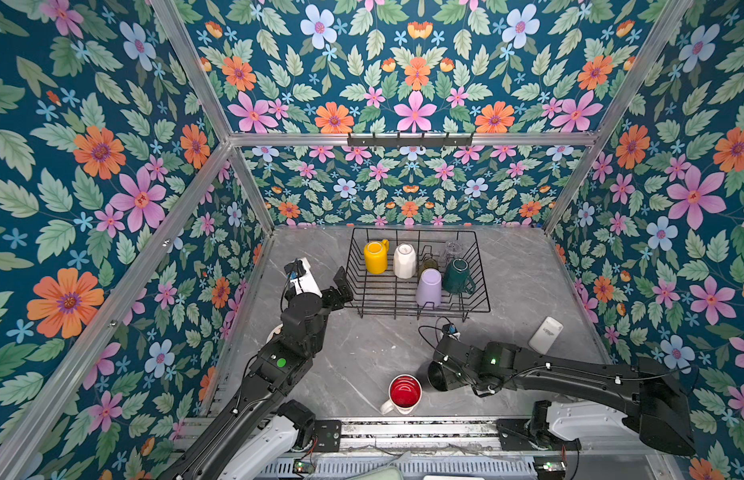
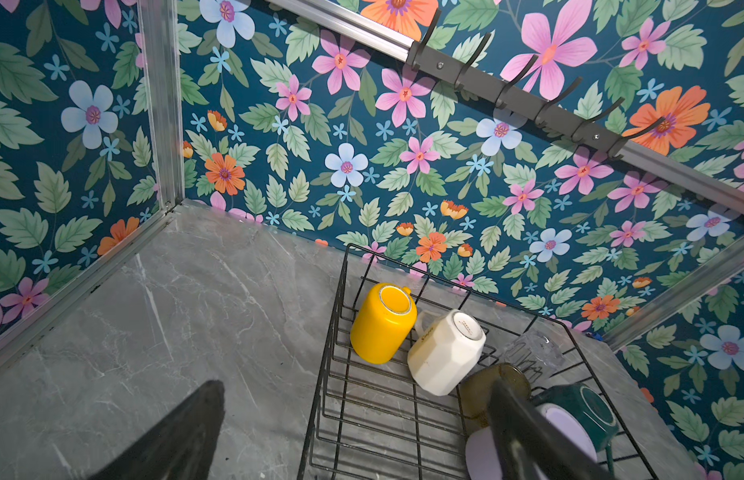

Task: Load the cups into the dish rack
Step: 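Grasp the black mug with the right gripper and lift it toward the left gripper, then bring the black mug to the left gripper while the left gripper reaches toward it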

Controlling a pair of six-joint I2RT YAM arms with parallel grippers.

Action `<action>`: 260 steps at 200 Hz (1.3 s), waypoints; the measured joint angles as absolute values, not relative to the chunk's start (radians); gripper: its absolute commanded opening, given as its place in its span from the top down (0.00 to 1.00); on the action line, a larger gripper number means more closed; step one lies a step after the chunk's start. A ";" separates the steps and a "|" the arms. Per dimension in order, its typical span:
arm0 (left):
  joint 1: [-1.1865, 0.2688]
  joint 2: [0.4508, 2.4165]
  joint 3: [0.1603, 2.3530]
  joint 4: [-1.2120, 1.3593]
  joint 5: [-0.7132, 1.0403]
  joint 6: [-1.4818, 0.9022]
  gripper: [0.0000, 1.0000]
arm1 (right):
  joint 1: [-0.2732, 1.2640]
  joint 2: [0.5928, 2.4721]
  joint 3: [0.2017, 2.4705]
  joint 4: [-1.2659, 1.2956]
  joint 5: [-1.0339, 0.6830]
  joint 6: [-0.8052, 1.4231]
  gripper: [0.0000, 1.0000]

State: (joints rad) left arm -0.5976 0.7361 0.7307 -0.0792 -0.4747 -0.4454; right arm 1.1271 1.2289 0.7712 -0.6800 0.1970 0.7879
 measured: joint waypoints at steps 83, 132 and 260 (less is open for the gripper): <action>-0.596 0.742 0.702 -0.033 -0.379 -0.468 0.00 | 1.091 0.849 0.745 -0.782 0.326 0.722 1.00; -0.553 0.785 0.704 0.010 -0.125 -0.498 0.00 | 1.090 0.619 0.677 -0.625 0.446 0.493 1.00; -0.484 0.901 0.623 0.331 0.698 -0.622 0.00 | 1.066 0.573 0.610 -0.156 0.266 -0.087 1.00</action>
State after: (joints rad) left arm -0.4843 0.9009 0.6228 0.3305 0.6979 -0.6216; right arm 1.0657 0.5732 0.6098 -0.1562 0.2657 -0.0868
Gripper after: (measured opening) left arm 0.996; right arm 0.094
